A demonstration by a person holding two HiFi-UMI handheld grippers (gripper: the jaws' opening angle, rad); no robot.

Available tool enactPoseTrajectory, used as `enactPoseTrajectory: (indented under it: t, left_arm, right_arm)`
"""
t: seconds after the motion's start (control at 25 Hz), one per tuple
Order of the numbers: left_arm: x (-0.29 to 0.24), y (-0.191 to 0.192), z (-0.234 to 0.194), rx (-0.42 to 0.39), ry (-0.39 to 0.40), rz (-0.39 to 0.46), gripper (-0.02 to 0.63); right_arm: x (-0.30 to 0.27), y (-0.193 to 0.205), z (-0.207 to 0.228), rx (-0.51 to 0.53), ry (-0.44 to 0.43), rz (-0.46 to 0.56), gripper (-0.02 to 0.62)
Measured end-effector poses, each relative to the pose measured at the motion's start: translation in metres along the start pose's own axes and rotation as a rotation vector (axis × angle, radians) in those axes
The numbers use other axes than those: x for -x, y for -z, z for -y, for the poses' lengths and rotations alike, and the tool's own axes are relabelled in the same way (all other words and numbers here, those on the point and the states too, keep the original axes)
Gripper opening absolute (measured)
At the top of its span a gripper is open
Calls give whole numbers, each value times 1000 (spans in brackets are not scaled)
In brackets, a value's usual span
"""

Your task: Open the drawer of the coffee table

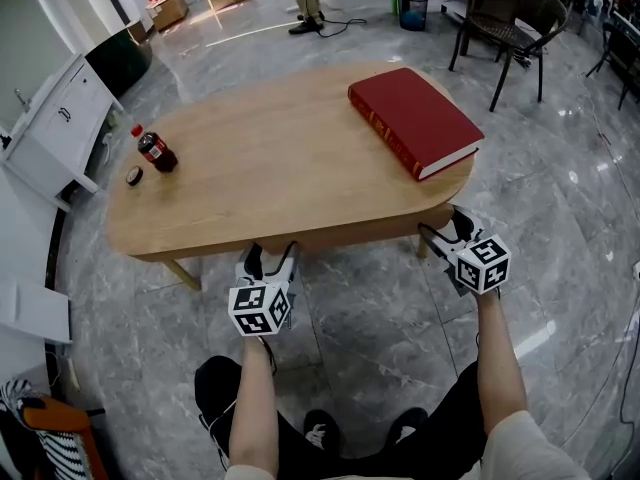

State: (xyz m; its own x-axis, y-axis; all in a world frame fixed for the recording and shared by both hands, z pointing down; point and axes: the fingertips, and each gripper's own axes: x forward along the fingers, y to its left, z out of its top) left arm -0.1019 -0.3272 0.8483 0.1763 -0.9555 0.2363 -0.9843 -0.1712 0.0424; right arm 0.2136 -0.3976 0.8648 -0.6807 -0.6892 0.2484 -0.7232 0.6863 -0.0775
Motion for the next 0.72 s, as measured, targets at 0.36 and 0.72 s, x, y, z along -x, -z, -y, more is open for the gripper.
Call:
enactPoseTrajectory:
  t: [0.36, 0.72]
  left_arm:
    - [1, -2, 0, 16, -14, -29, 314]
    - [10, -2, 4, 18, -23, -31, 314]
  right_arm:
    - [2, -1, -1, 9, 45, -32, 318]
    - [9, 1, -7, 9, 45, -37, 318]
